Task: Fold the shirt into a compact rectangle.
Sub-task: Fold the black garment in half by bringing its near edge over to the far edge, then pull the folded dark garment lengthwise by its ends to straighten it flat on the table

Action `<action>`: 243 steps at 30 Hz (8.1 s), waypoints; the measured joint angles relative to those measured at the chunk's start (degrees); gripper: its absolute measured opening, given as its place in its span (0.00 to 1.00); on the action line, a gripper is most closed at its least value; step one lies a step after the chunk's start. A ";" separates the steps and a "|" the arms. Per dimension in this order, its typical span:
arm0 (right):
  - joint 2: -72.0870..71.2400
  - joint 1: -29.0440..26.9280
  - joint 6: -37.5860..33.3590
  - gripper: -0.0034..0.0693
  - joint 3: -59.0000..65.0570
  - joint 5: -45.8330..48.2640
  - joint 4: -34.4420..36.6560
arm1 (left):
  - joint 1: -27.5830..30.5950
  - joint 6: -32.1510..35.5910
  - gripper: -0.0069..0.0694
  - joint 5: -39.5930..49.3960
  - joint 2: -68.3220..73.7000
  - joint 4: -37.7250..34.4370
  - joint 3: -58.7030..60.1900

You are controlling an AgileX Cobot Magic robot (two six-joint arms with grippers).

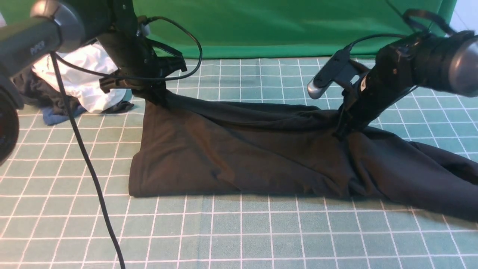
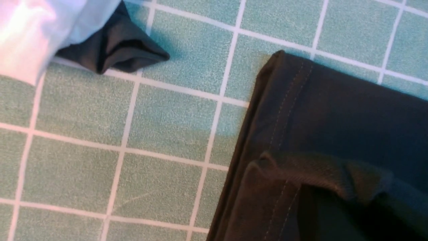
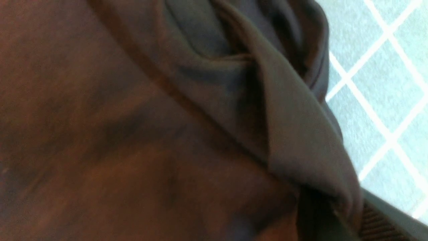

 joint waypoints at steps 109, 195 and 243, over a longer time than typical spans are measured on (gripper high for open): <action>14.93 -7.28 -4.09 0.56 -29.67 21.06 23.38 | -12.98 20.79 0.11 2.45 1.54 -7.13 8.52; -6.80 -30.96 2.54 0.19 6.97 6.55 4.21 | -12.42 25.46 0.11 -4.60 -9.92 -11.60 26.50; -11.57 -33.56 21.20 0.08 -1.33 16.19 2.26 | -3.33 10.44 0.11 -2.00 -16.22 0.81 14.83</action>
